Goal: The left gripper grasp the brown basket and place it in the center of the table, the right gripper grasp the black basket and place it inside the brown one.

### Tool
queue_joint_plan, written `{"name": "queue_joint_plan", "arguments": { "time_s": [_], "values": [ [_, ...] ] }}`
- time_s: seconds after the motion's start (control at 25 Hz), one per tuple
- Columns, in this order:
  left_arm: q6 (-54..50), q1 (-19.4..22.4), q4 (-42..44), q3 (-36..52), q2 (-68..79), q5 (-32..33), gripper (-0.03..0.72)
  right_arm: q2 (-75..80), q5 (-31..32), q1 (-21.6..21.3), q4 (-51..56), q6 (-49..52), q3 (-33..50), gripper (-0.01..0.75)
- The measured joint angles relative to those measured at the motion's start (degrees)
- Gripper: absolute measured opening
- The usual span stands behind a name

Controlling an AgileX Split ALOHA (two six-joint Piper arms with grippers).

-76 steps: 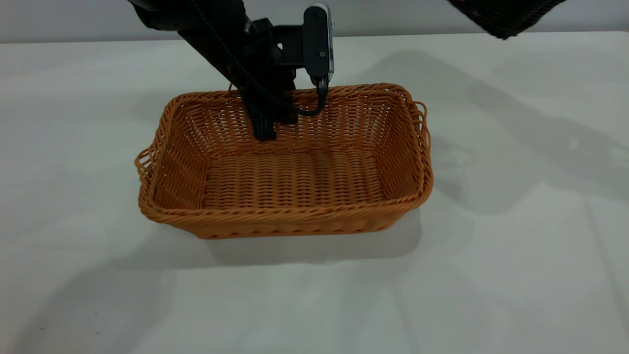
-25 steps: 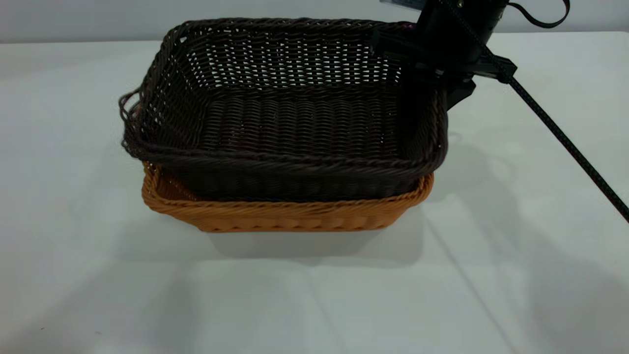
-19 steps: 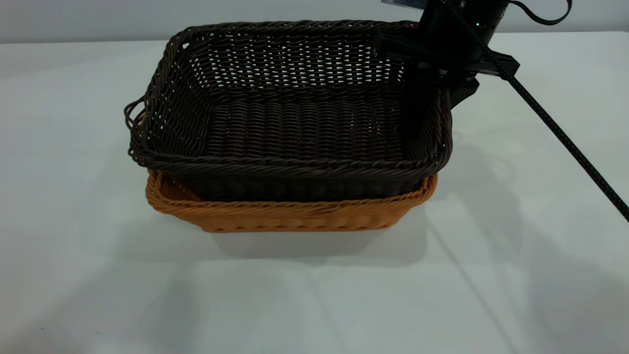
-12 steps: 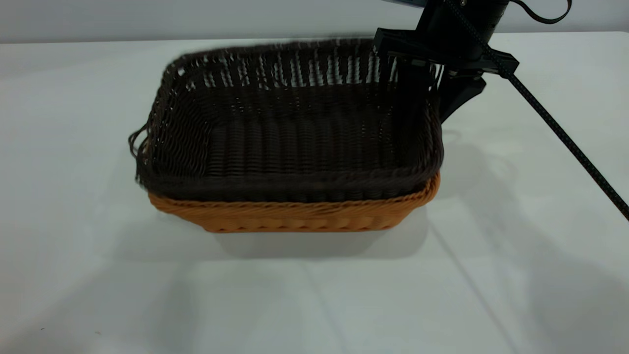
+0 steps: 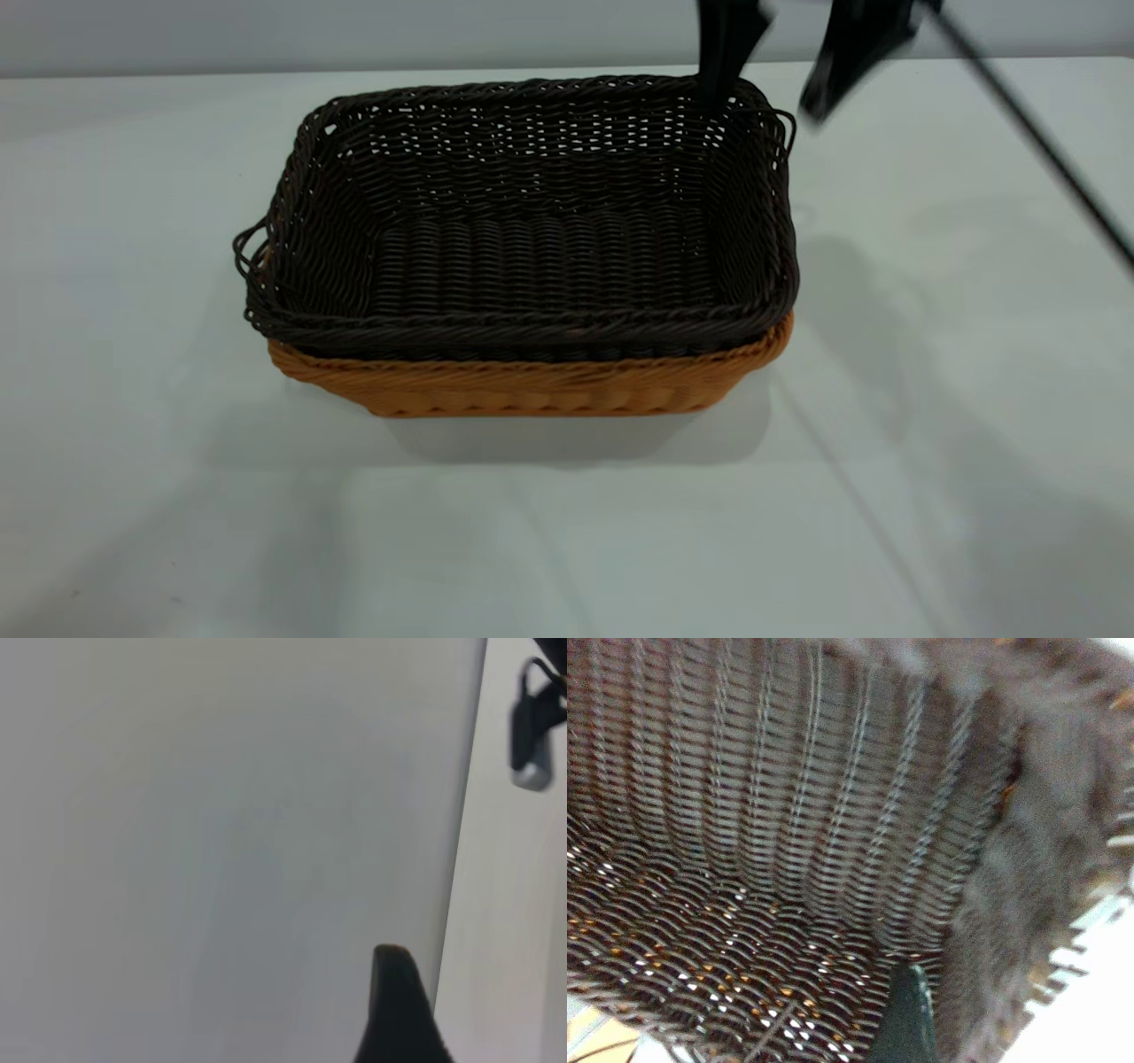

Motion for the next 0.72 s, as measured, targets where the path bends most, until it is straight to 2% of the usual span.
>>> {"name": "queue_joint_plan", "arguments": {
  "time_s": [0.16,0.4,0.6,0.72],
  "values": [
    [-6.22,0.00,2.48,0.00,-3.68,0.26,0.428,-6.36,5.09,0.00,-4.69,1.83,-5.67,0.556],
    [-24.62,0.00,13.42,0.00,-11.68,4.48,0.428,-21.63,7.13,0.00,-9.96,3.80,-7.96,0.556],
    [-41.39,0.00,20.91,0.00,-17.62,15.12,0.428,-38.38,7.78,0.00,-10.39,5.37,-5.51,0.556],
    [-48.52,0.00,22.40,0.00,-20.16,22.97,0.428,-49.10,8.16,0.00,-10.56,5.37,0.86,0.556]
  ]
}}
